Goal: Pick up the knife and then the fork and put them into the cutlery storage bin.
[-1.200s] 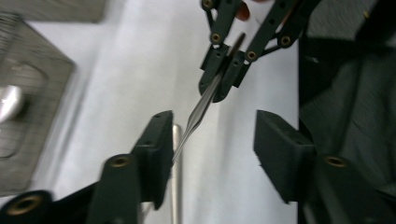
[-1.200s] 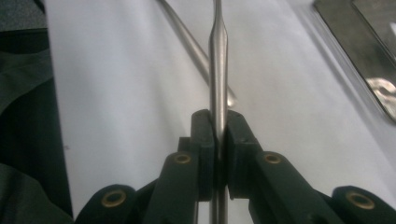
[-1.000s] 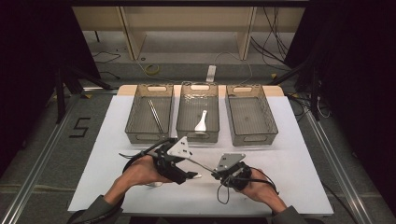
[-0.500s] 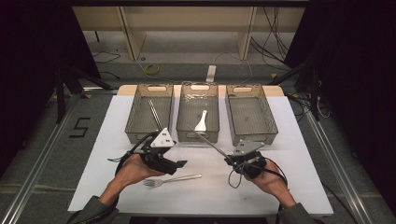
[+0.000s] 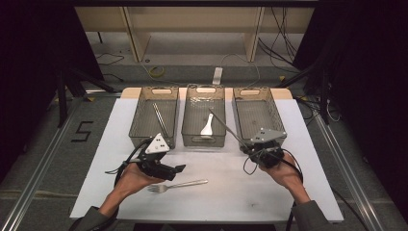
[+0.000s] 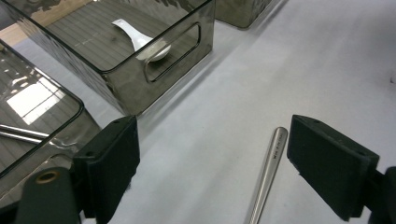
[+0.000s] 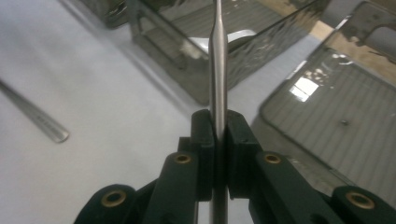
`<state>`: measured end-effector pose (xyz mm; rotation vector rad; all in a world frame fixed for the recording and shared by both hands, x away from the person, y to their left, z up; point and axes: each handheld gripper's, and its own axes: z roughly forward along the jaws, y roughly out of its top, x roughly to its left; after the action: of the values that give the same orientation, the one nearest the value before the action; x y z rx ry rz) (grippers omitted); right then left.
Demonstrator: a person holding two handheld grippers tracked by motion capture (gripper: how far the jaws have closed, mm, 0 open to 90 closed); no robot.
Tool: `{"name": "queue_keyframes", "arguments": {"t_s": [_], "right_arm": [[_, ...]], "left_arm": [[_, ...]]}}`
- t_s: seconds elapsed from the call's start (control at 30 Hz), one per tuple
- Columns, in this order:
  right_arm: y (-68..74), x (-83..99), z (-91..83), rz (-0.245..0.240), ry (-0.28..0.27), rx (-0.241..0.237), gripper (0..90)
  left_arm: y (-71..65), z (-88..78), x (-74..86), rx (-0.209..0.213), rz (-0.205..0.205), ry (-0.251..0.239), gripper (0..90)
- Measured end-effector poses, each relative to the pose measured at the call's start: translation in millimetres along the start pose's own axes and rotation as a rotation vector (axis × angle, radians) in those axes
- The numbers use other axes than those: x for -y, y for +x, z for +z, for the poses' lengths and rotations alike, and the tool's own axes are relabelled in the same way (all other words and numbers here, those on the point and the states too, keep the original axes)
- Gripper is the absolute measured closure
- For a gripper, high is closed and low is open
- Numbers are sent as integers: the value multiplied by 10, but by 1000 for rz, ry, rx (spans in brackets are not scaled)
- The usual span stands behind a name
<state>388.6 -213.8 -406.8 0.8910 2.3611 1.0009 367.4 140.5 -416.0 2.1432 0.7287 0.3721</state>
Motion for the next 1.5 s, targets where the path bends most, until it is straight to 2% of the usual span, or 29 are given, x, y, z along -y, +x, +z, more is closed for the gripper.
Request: {"name": "queue_keyframes", "arguments": {"t_s": [0.2, 0.47, 0.77, 1.07, 1.37, 1.5], "right_arm": [[-207, -73, 16, 56, -15, 39, 844], [-412, -235, 106, 88, 7, 87, 843], [-660, -405, 183, 151, 26, 149, 843], [-812, -477, 304, 198, 58, 181, 843], [-952, -475, 508, 263, 115, 212, 842], [-976, -460, 558, 275, 130, 221, 842]], "left_arm": [[8, -18, 42, -12, -11, -33, 161], [4, -28, 55, -4, -11, -48, 158], [11, -54, 71, -15, -27, -66, 158], [-10, -69, 83, -20, -23, -66, 155], [-6, -68, 95, -21, -22, -61, 155], [-20, -66, 96, -21, -18, -62, 155]]}}
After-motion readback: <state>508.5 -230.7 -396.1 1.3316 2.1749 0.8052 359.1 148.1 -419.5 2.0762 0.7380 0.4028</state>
